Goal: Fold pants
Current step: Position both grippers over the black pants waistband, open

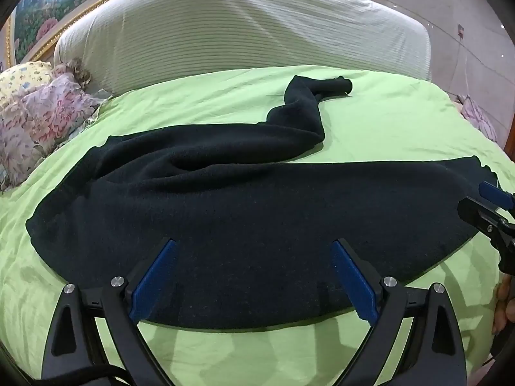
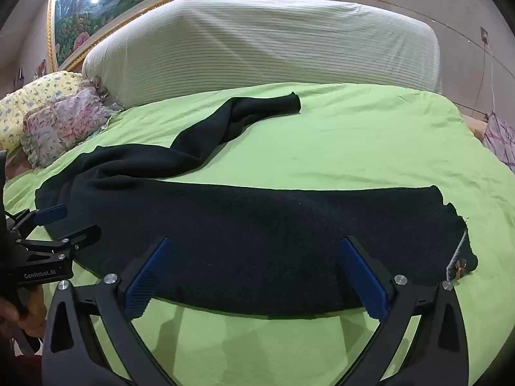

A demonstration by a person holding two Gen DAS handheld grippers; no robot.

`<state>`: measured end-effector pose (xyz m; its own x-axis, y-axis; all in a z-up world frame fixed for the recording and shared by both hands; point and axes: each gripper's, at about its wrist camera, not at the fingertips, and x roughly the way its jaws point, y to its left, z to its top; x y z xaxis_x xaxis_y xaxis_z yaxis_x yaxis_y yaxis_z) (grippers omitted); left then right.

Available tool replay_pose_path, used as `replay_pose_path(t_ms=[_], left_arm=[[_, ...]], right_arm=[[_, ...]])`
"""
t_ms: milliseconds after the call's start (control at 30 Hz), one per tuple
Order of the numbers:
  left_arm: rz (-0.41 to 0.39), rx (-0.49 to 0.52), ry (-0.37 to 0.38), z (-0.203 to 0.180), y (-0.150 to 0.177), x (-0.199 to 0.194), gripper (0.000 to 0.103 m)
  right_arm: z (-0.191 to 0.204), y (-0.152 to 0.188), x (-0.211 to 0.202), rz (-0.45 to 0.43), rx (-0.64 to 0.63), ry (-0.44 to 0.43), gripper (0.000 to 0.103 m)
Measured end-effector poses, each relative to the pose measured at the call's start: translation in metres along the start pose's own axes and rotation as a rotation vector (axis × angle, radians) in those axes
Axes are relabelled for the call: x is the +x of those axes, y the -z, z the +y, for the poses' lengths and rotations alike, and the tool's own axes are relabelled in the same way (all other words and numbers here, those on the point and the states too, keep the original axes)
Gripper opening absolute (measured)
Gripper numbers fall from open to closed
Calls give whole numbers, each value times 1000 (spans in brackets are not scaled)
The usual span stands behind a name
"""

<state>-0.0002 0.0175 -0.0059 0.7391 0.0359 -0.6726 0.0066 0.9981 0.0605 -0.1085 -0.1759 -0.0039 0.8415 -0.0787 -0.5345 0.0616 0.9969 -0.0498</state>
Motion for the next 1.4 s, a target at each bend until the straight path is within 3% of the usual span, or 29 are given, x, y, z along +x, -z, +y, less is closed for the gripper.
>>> replay_pose_path(t_ms=[1400], left_arm=[[-23,18,35,9,12,6,97]], right_arm=[[-7,0,1,-22,34,-11,103]])
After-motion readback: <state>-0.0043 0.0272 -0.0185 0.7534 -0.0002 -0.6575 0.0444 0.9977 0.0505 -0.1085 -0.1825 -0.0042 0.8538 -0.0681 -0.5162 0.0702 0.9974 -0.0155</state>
